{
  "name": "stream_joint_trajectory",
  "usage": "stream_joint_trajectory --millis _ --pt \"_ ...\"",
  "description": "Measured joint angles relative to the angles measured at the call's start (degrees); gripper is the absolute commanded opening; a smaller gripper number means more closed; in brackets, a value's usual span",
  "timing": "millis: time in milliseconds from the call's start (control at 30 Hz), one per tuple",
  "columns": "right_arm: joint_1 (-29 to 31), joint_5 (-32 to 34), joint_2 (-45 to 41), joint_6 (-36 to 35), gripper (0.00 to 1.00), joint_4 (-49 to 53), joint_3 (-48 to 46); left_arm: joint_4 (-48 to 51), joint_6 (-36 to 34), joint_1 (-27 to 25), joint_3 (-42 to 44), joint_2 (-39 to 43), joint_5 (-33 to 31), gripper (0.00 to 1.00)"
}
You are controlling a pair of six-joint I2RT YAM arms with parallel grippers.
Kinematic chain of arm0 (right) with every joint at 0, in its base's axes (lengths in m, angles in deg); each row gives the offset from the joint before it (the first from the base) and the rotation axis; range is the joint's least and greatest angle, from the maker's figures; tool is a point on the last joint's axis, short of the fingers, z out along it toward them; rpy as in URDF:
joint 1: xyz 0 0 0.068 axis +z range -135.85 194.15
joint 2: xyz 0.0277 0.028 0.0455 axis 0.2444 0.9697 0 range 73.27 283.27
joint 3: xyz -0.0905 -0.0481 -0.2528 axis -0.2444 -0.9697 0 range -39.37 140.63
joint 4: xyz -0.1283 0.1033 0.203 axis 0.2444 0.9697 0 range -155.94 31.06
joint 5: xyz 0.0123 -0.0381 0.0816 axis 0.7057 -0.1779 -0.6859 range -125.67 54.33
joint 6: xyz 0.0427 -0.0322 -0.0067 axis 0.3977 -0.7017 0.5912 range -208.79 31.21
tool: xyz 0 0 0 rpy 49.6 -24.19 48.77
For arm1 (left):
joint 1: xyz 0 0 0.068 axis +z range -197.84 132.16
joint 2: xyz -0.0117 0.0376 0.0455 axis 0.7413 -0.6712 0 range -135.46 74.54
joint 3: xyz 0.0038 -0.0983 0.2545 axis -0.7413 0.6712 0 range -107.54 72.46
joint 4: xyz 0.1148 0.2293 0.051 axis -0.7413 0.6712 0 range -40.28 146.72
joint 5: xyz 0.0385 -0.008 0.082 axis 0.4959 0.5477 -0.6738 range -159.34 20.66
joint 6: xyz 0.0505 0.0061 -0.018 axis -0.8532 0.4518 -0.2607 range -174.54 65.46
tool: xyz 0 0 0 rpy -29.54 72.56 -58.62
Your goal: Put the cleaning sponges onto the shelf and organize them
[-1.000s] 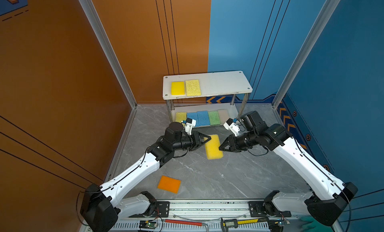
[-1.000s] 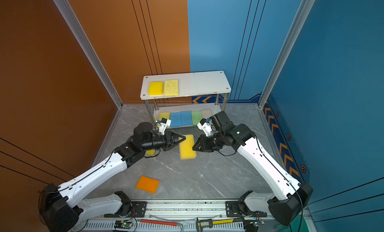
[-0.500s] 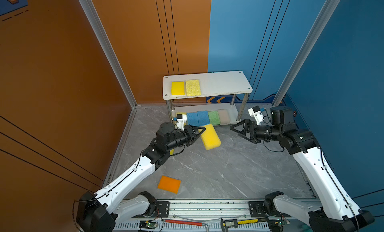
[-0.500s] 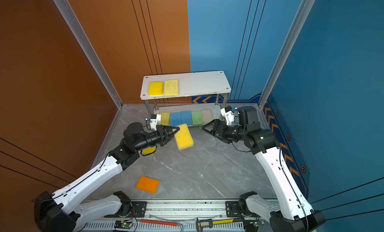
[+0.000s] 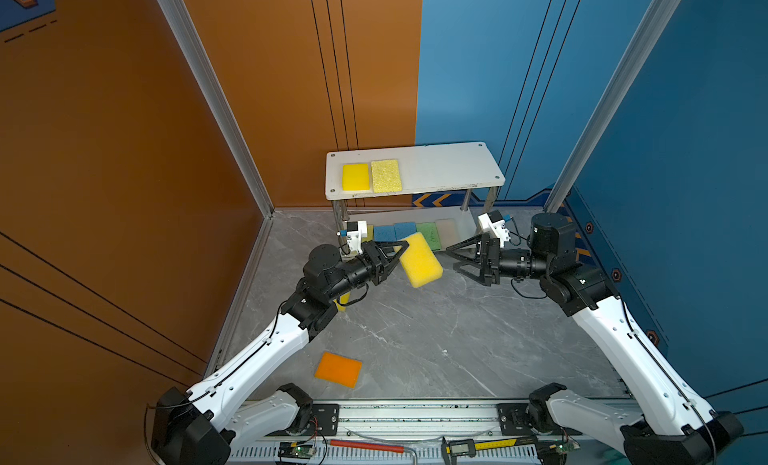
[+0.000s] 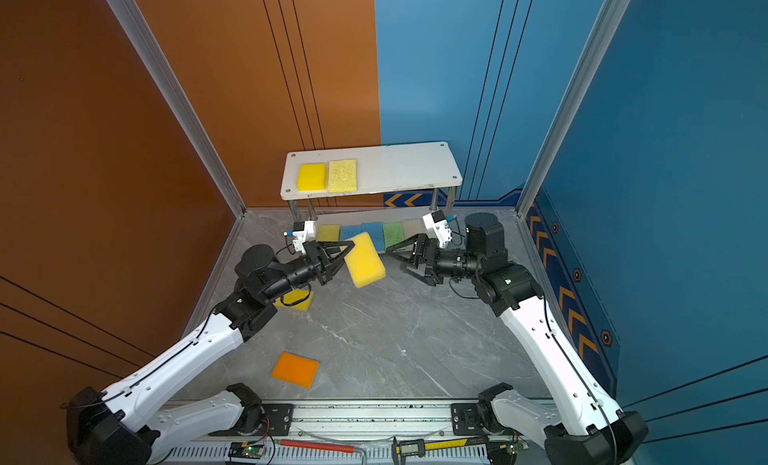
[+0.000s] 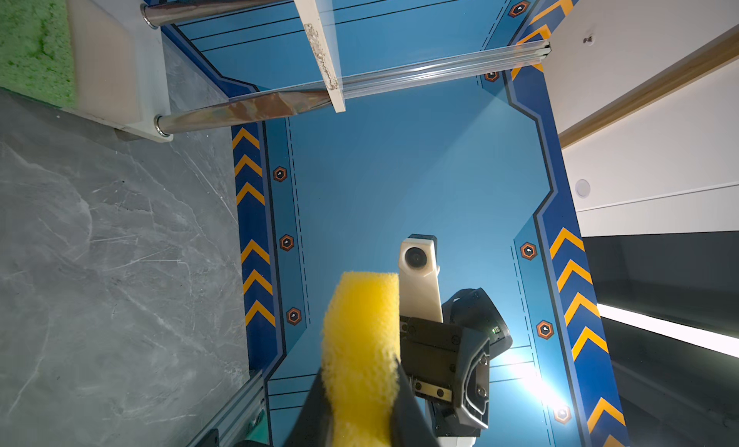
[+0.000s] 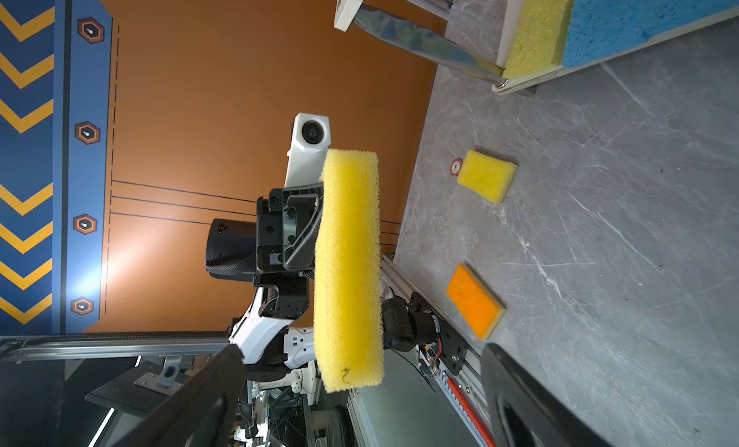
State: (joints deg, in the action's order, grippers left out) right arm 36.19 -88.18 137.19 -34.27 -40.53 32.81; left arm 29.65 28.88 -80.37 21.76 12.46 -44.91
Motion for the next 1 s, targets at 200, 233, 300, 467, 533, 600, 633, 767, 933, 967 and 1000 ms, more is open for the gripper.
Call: stream_joint_trajectory --millis 200,233,300,467,533,600,633,767,933,967,1000 --pt "2.93 0.22 0.5 0.9 0.88 -1.2 -0.13 -0.11 0.37 -0.04 -0.09 -0.57 0.0 0.18" --pt "3.39 0.24 0.66 1.01 0.87 -1.44 -0.2 -0.13 0.48 -0.07 -0.11 -0.61 0.0 0.18" --pt "4.57 0.33 1.16 1.11 0.84 -2.08 -0.39 -0.15 0.48 -0.11 -0.11 -0.61 0.0 0.18" --pt "6.78 1.57 2.25 1.46 0.77 -2.78 -0.63 -0.28 0.5 -0.15 -0.22 -0.61 0.0 0.18" --pt "7.08 1.81 2.32 1.55 0.74 -3.15 -0.79 -0.28 0.5 -0.22 -0.22 -0.61 0.0 0.18" --pt "7.3 2.25 2.29 1.88 0.69 -3.54 -0.81 -0.31 0.52 -0.42 -0.22 -0.61 0.0 0.18" --pt "7.34 2.47 2.29 2.08 0.66 -3.67 -0.81 -0.31 0.57 -0.55 -0.22 -0.61 0.0 0.18" --pt "7.72 3.26 2.29 2.58 0.54 -4.5 -0.96 -0.31 0.66 -0.96 -0.22 -0.61 0.0 0.18" --pt "7.98 3.78 2.29 3.13 0.37 -5.05 -1.14 -0.31 0.68 -1.14 -0.22 -0.61 -0.02 0.18" --pt "7.98 3.93 2.29 3.21 0.34 -5.11 -1.16 -0.31 0.68 -1.2 -0.22 -0.61 -0.02 0.18" --pt "7.98 4.15 2.29 3.28 0.33 -5.11 -1.22 -0.31 0.68 -1.27 -0.22 -0.61 -0.02 0.18"
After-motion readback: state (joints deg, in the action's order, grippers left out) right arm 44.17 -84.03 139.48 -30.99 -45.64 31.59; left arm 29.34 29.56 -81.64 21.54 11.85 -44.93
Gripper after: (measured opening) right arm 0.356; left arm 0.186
